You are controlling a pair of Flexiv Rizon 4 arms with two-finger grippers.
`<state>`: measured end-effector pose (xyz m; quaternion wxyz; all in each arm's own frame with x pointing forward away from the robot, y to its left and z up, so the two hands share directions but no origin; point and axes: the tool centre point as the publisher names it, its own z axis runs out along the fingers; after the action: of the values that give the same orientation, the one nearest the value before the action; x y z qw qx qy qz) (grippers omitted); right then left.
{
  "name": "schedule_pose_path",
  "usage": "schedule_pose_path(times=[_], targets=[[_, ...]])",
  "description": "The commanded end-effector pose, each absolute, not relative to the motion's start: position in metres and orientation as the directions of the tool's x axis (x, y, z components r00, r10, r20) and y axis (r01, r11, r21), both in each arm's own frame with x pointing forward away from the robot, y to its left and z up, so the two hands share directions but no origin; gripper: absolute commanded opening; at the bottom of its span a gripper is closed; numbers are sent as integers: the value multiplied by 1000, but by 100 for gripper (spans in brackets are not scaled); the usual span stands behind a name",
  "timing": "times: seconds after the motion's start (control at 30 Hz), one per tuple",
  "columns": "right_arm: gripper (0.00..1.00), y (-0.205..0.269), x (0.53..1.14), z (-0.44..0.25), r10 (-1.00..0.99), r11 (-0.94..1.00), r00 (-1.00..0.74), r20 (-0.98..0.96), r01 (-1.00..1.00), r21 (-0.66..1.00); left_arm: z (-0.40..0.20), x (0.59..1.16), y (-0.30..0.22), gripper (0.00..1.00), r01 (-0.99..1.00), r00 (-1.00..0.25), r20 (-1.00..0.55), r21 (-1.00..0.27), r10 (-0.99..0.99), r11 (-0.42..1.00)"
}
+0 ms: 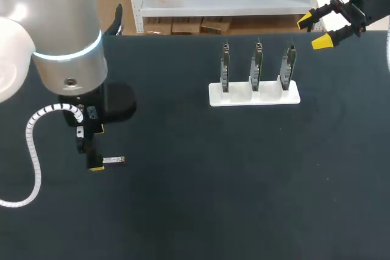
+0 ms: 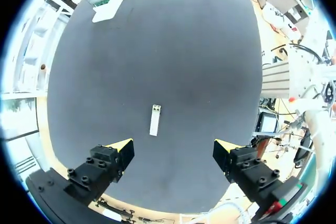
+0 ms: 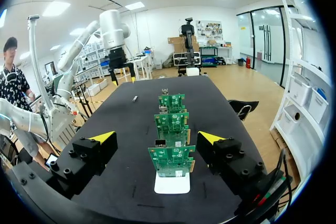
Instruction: Pick up the optical module with the left hand, and insert it into the network port with the right hand.
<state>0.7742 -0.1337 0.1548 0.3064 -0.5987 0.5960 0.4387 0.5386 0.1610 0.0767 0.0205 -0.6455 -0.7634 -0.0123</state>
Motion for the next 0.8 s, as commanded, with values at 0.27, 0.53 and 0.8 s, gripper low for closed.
schedule_pose_path(times=[0.27,0.53,0.8], targets=[[100,-134,775,155,-445,-103,-96,-891,-982,157,55,552,156,100,984,-175,-14,-47,984,174],[100,-134,775,155,-445,-103,-96,-891,-982,157,39,550,156,100,992,-123,66,-15,990,124],[100,-134,775,155,-445,-103,-96,-891,-982,157,25,551,161,100,991,-134,74,-19,988,135]])
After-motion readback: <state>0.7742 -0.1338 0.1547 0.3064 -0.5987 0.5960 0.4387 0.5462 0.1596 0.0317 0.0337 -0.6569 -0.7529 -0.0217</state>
